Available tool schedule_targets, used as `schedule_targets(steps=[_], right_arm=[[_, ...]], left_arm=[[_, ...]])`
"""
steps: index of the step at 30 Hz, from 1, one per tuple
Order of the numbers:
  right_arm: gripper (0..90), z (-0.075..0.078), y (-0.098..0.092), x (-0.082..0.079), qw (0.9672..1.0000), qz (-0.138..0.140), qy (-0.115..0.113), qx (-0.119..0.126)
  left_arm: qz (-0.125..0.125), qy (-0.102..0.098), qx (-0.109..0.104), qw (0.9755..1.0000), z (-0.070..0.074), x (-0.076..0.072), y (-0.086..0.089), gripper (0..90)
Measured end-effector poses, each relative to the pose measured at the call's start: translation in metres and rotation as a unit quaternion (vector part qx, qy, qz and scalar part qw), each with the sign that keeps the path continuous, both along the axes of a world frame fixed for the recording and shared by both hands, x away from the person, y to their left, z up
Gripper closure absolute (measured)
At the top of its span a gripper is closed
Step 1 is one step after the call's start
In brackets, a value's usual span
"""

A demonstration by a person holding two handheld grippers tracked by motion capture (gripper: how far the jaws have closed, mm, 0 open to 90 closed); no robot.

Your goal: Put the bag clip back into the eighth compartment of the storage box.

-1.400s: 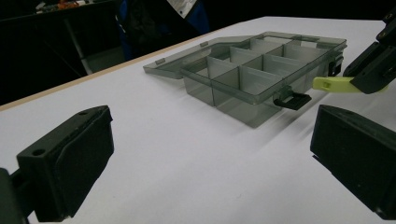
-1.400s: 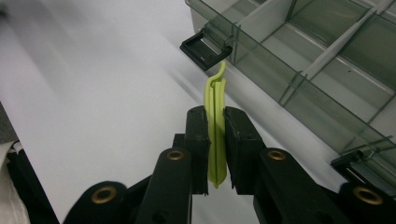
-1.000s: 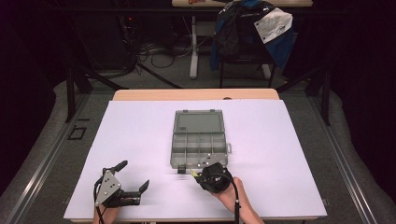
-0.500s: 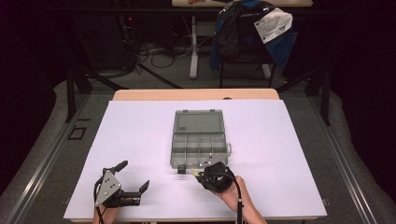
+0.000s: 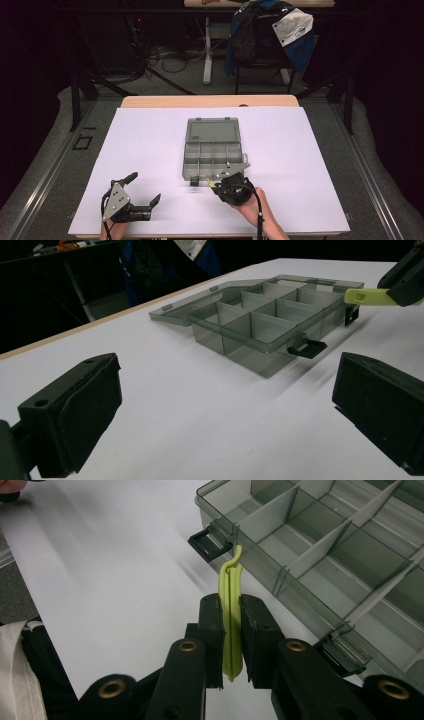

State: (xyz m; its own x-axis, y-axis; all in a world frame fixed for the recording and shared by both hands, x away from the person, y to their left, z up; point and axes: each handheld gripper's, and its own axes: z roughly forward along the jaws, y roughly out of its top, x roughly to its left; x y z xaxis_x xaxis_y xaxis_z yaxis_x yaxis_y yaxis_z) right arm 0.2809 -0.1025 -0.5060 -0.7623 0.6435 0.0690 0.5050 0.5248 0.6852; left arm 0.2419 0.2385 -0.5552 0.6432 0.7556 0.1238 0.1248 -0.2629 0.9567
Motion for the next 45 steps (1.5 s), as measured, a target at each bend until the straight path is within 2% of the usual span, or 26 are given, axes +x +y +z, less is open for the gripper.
schedule_targets(steps=[15,45], right_arm=[[80.5,0.008,-0.009,0.001,0.9999,-0.008,-0.008,0.009],[80.5,0.019,-0.029,0.006,0.9993,-0.025,-0.024,0.008]], left_arm=[[0.002,0.000,0.001,1.0000,0.000,0.000,0.000,0.0],[0.004,-0.002,0.003,1.0000,0.001,0.000,0.001,0.0]])
